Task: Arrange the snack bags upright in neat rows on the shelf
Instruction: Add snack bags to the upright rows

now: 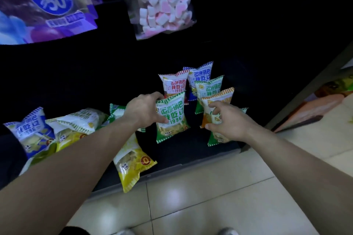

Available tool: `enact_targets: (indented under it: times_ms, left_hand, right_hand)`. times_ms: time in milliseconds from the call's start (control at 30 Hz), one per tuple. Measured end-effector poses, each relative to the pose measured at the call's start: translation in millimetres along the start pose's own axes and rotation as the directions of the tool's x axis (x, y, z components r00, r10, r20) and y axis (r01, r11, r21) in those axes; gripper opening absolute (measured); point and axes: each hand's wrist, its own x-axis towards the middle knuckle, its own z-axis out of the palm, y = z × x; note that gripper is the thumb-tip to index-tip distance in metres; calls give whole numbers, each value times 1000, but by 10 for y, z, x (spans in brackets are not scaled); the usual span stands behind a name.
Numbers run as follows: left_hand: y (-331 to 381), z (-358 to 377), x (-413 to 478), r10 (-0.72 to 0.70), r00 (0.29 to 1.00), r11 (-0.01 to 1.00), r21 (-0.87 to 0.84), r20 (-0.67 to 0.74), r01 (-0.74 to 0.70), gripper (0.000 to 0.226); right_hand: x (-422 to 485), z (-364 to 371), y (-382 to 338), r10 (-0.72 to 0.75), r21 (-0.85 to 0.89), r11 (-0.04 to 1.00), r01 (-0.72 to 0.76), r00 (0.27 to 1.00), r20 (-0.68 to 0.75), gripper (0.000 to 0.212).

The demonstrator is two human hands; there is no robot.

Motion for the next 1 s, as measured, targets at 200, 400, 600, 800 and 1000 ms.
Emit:
enact_targets:
  times_ms: [200, 400, 600, 800, 1000]
  left_hand:
    - [21, 456, 646, -22, 996, 998, 64, -89, 28, 88]
    - [140, 801, 1042, -50, 991, 998, 37, -123, 55, 85]
    - [181, 1023, 1084, -96, 984, 985, -154, -153, 72, 81]
    - [152, 1065, 1101, -124, 980, 965, -248, -155, 83, 80]
    - [136, 673, 926, -121, 986, 979, -176, -118, 99, 89]
  right_hand:
    - [311, 7, 185, 0, -80, 997, -16, 981, -194, 56]
    - [394, 185, 313, 13, -101, 994, -34, 980, -200, 48]
    - [336, 271, 331, 18, -117, 992, -39, 984, -177, 45]
    - [280, 277, 295, 32, -150, 987, -54, 989, -146, 46]
    - [311, 233, 56, 31, -175, 983, -54, 991, -134, 49]
